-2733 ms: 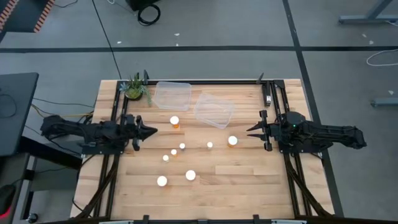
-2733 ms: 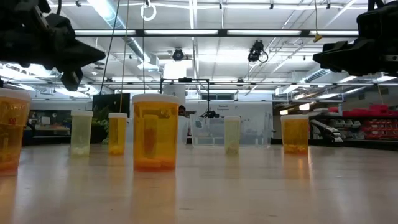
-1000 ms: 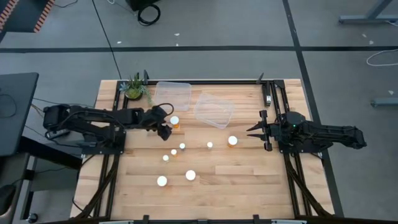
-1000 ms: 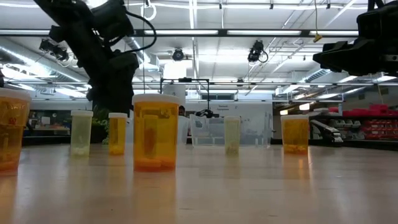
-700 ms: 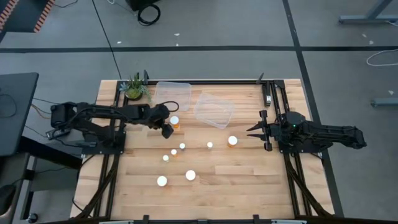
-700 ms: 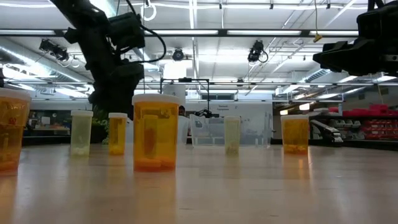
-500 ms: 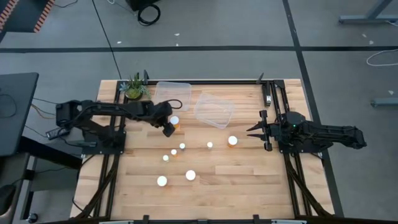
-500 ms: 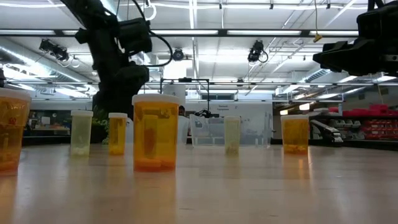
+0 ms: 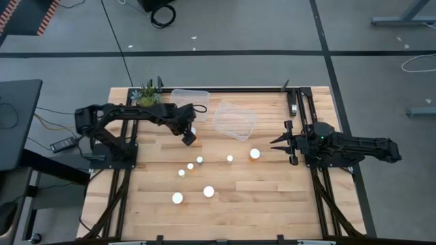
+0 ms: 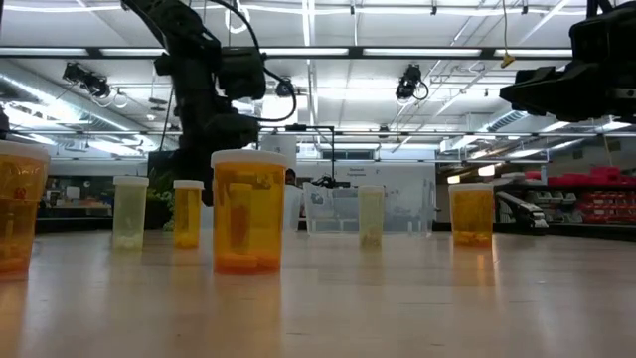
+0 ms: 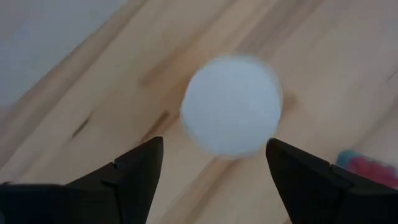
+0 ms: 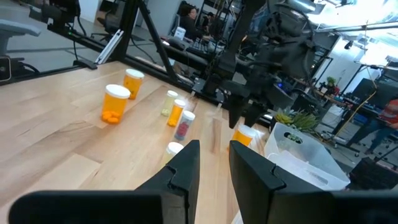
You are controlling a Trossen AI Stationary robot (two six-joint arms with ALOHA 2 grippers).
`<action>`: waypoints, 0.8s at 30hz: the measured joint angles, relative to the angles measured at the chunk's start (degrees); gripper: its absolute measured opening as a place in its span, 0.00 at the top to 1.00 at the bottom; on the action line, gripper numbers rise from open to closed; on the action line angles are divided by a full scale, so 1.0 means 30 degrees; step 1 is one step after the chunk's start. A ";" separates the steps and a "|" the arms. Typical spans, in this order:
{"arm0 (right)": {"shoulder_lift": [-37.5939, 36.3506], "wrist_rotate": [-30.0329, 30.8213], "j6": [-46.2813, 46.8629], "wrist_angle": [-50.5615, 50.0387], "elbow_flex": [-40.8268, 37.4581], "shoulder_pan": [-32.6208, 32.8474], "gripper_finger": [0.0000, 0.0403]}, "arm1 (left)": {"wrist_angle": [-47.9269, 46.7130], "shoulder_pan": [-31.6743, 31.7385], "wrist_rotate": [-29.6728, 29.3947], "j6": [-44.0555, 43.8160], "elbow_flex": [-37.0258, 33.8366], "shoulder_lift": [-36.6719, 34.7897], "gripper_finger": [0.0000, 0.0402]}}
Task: Pick and place medicine bottles into bin by pill shape (circle, oval)
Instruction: Put the top left big orange pill bottle into the left transparent bin
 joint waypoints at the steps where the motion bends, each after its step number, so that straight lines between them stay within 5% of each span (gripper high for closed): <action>1: 0.0005 0.0000 -0.0002 0.0009 0.0000 0.0000 0.77 | -0.0117 0.0077 0.0028 0.0069 0.0167 0.0166 0.26; 24: 0.0397 0.0036 0.0000 0.0010 0.0000 0.0000 0.77 | 0.1262 0.0647 0.0291 0.0997 0.0894 0.1447 0.27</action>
